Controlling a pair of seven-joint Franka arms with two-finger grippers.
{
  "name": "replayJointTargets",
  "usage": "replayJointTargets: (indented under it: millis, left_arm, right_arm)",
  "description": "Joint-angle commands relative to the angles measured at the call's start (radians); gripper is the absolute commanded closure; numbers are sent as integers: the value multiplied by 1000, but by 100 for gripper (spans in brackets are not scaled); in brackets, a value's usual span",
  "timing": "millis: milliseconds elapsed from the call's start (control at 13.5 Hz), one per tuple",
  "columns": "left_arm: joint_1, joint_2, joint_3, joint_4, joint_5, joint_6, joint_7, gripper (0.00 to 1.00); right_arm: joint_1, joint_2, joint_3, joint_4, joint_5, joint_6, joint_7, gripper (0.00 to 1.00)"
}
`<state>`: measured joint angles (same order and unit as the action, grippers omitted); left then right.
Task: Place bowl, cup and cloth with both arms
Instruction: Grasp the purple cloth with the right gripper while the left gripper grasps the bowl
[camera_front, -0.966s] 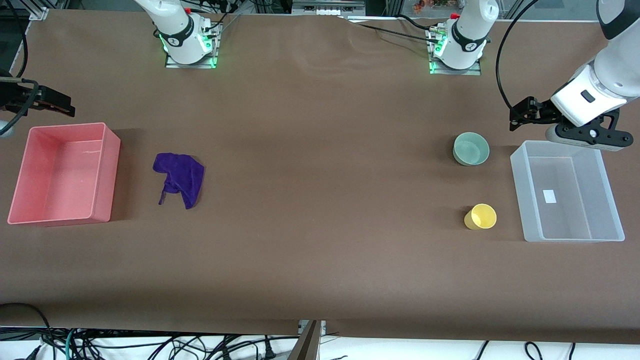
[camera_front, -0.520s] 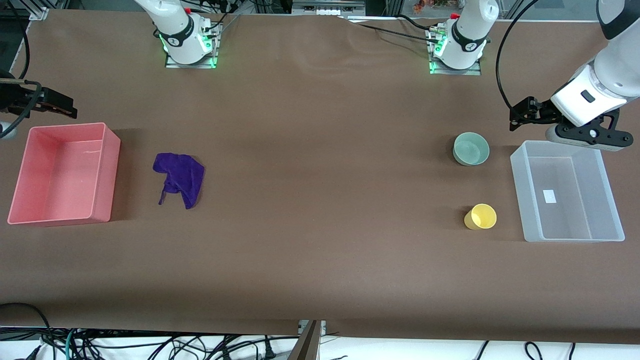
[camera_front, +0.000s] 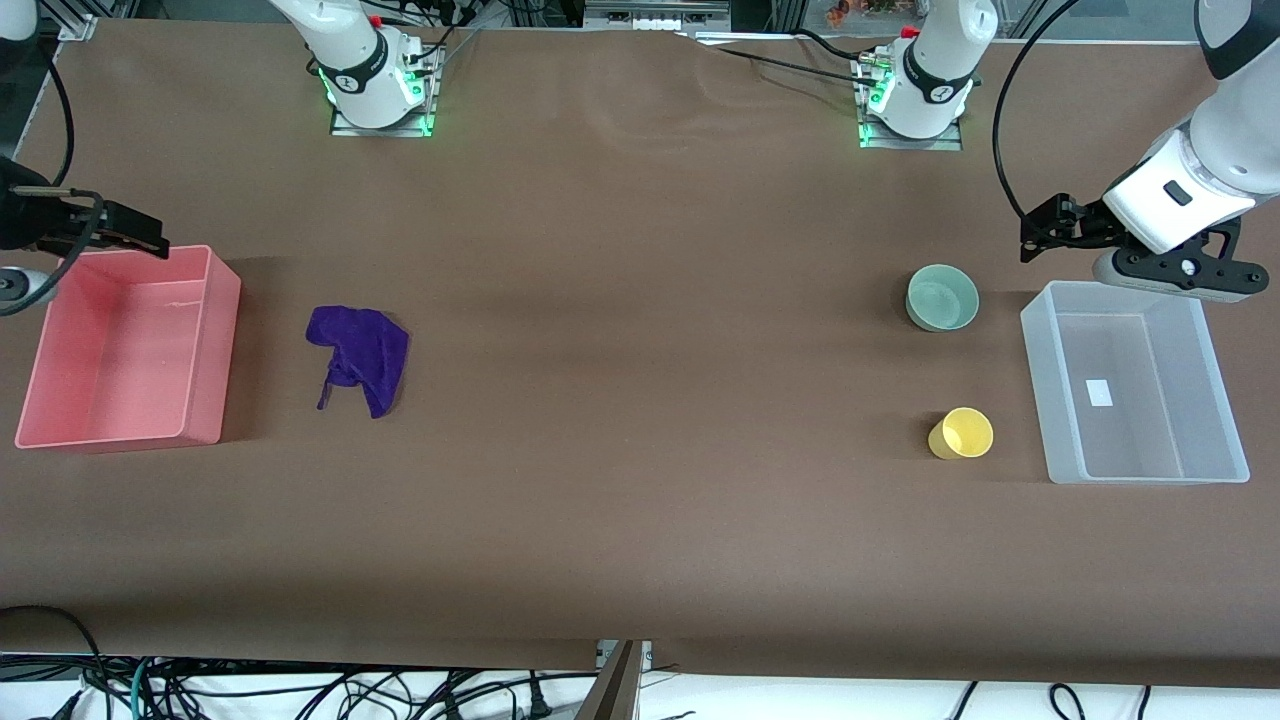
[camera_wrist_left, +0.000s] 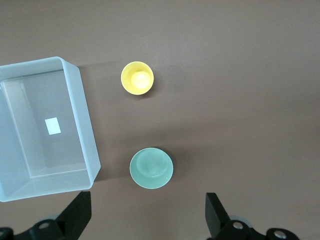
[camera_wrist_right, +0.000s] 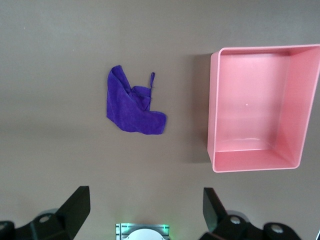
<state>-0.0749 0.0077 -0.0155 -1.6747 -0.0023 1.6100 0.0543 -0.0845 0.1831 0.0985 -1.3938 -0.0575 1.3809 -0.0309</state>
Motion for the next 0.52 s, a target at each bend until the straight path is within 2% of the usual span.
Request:
replayJointTargets:
  millis: [0, 223, 446]
  left_arm:
    - [7, -3, -1, 1, -8, -4, -5, 0]
    - [16, 0, 0, 0, -8, -4, 5, 0]
    - [21, 20, 0, -17, -8, -53, 45, 0]
  right_arm:
    - [-11, 13, 4, -63, 16, 29, -14, 0]
    - [-12, 15, 29, -158, 19, 154, -6, 0]
    - [-18, -13, 62, -396, 80, 435, 5, 0]
